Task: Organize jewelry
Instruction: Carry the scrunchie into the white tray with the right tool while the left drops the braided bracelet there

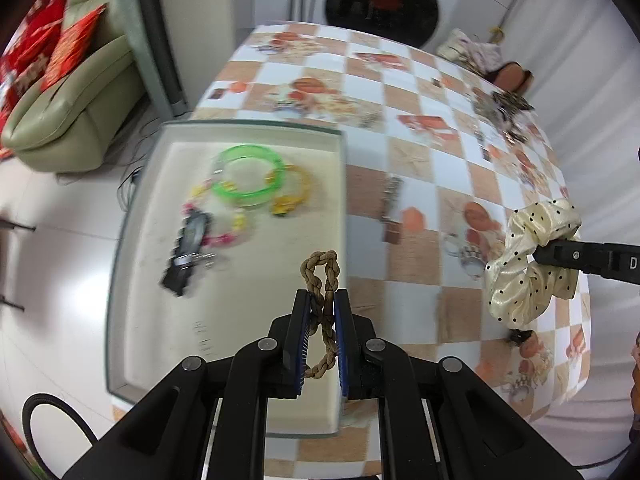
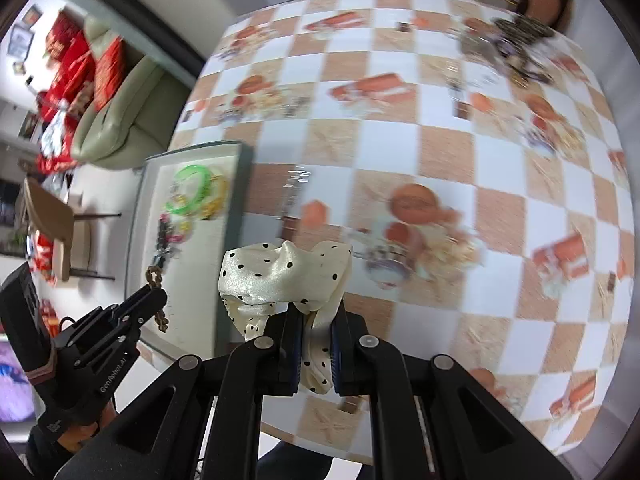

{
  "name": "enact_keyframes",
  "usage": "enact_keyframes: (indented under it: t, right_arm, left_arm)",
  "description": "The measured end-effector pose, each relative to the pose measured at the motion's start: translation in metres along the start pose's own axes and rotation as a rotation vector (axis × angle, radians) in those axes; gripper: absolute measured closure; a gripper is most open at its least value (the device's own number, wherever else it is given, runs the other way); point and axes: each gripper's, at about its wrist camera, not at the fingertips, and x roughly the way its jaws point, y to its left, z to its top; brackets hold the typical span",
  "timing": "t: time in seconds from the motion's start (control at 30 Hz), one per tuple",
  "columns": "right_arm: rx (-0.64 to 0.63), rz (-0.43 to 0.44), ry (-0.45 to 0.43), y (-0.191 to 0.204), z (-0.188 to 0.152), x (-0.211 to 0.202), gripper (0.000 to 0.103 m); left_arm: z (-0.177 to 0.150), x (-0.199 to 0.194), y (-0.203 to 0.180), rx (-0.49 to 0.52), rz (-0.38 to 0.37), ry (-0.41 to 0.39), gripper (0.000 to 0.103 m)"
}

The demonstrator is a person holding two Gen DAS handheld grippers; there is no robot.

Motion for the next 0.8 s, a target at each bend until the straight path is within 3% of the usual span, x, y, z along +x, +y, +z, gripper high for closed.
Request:
enact_keyframes:
  t: [0.4, 0.8]
  right_arm:
    - [-0.228, 0.047, 0.066, 0.111, 0.015, 0.045, 0.091]
    - [-0.332, 0.047, 0.173, 0.174, 0.018, 0.111, 0.091]
  left_arm:
    - [-0.026, -0.003, 0.081, -0.151, 0.071, 0.001, 0.087]
    - [-0.036, 0.027, 0.118, -0.19, 0.139, 0.058, 0.087]
